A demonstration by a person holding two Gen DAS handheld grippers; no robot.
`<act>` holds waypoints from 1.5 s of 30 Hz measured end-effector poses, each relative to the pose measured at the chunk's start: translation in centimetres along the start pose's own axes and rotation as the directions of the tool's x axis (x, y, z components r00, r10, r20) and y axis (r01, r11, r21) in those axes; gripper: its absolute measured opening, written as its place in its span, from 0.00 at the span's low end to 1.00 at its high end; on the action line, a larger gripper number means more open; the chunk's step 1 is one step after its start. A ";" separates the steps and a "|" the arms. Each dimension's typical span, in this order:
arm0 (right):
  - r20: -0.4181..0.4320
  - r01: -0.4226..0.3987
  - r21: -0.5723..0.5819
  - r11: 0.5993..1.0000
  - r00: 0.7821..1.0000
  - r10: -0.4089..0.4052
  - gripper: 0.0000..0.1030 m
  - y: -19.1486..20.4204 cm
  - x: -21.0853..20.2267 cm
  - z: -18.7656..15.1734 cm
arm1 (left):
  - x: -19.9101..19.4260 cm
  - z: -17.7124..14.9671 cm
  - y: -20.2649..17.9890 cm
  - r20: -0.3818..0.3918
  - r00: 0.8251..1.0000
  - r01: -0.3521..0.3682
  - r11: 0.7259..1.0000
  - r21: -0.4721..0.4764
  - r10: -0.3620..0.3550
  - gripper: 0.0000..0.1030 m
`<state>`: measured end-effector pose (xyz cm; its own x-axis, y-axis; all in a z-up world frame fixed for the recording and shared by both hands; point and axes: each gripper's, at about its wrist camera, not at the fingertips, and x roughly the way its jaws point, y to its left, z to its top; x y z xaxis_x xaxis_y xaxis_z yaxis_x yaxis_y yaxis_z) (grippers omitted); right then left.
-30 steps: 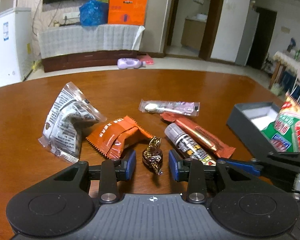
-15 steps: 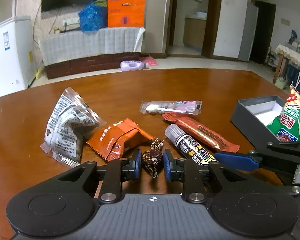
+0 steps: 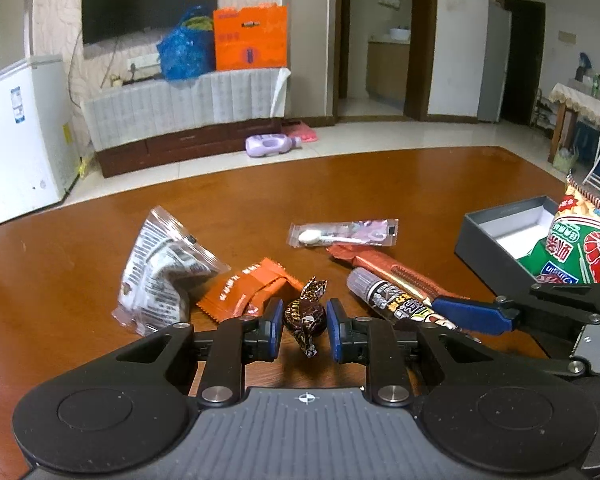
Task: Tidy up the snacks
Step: 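Grasp the gold-wrapped candy with the left tool while the right tool lifts the white tube, then carry the white tube and gold candy over the white box with both tools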
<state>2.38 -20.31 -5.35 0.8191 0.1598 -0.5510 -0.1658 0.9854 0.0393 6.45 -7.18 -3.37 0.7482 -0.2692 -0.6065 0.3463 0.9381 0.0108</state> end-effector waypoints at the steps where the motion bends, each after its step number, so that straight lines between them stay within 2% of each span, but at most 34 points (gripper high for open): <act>1: 0.010 0.004 0.005 1.000 1.000 -0.004 0.25 0.0 -0.3 0.1 | -0.3 0.2 0.1 0.000 1.000 0.000 1.000 -0.001 0.000 0.24; 5: 0.008 0.015 0.017 1.000 1.000 -0.015 0.25 0.3 -1.2 0.0 | -1.5 0.3 0.0 0.006 1.000 -0.013 1.000 0.007 0.013 0.24; 10: -0.054 0.013 0.037 0.999 0.998 -0.011 0.25 0.7 -2.6 -1.0 | -2.7 0.0 0.5 0.010 0.999 -0.041 0.999 0.014 0.041 0.24; 15: -0.109 0.002 -0.002 1.000 0.994 -0.002 0.25 1.5 -4.6 -2.7 | -3.0 -0.2 1.6 -0.008 0.999 -0.048 0.998 -0.027 0.047 0.24; 19: -0.096 0.021 -0.049 0.999 0.995 -0.025 0.25 2.4 -5.5 -3.7 | -3.4 0.0 1.7 0.002 0.999 -0.040 0.999 -0.037 0.040 0.24; 22: -0.086 0.018 -0.035 0.999 0.996 -0.021 0.32 2.3 -5.2 -3.8 | -3.7 0.1 1.4 0.007 1.000 -0.030 0.999 -0.026 0.030 0.24; 27: -0.076 0.006 -0.032 0.999 0.997 -0.008 0.32 2.2 -4.3 -3.2 | -3.5 0.1 1.0 0.004 1.000 -0.020 1.000 -0.012 0.020 0.24; 29: -0.076 0.009 -0.030 1.000 0.997 -0.011 0.32 2.2 -4.2 -3.1 | -3.4 0.2 0.9 -0.003 1.000 -0.017 1.000 -0.013 0.017 0.24; 30: -0.080 0.012 -0.025 1.000 0.997 -0.014 0.24 2.2 -4.1 -3.0 | -3.5 0.3 0.8 0.001 1.000 -0.013 1.000 -0.014 0.013 0.24; 35: -0.069 0.011 -0.007 1.000 0.998 -0.011 0.23 2.1 -4.7 -3.0 | -4.3 0.6 0.1 0.018 1.000 -0.003 1.000 0.001 0.003 0.24; 40: 0.005 0.028 0.000 1.000 1.000 -0.028 0.23 2.2 -6.6 -2.6 | -5.2 0.6 -0.1 0.033 0.999 -0.001 1.000 0.000 0.001 0.24; 45: 0.042 0.042 0.024 0.999 0.998 -0.043 0.23 2.2 -8.6 -2.4 | -5.9 0.4 -0.4 0.031 1.000 0.001 1.000 0.008 -0.001 0.24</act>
<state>-6.33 -19.67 -2.50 0.8476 0.1199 -0.5169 -0.1185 0.9923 0.0359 2.13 -6.01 0.49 0.7649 -0.2769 -0.5817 0.3517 0.9360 0.0169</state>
